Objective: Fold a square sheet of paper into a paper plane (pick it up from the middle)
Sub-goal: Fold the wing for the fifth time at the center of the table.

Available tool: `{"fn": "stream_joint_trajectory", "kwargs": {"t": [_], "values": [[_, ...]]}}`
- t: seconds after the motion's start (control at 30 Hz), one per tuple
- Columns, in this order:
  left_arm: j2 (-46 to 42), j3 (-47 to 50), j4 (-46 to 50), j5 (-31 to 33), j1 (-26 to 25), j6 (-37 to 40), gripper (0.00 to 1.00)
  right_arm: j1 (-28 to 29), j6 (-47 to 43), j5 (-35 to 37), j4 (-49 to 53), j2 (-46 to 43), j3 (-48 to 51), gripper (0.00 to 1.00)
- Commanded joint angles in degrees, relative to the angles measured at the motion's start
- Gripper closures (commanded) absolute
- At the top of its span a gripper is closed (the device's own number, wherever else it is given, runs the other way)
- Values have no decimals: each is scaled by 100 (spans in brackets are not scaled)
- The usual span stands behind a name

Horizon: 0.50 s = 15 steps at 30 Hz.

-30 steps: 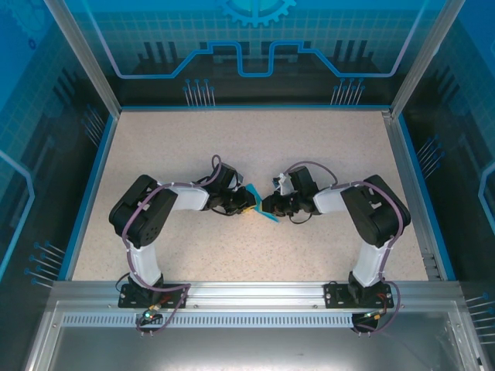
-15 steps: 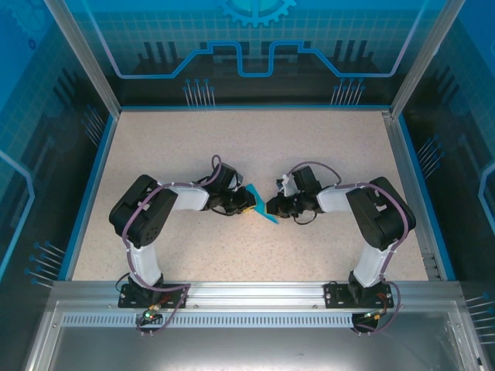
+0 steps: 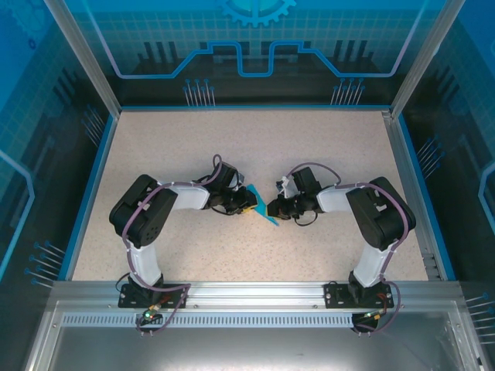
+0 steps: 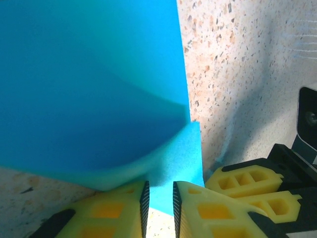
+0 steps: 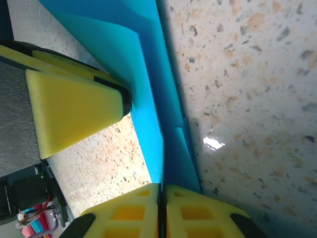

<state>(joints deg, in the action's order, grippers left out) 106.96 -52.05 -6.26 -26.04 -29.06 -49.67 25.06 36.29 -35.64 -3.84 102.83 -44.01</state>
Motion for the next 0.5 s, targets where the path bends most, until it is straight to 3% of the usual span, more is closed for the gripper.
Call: {"fn": "stream_joint_trajectory", "kwargs": {"t": [0.0, 0.47], "values": [[-248, -83, -95, -247, -44, 108, 76, -77, -114, -79, 380, 189, -89, 90], [-73, -111, 129, -100, -236, 150, 75, -19, -157, 41, 576, 229, -197, 89]]}}
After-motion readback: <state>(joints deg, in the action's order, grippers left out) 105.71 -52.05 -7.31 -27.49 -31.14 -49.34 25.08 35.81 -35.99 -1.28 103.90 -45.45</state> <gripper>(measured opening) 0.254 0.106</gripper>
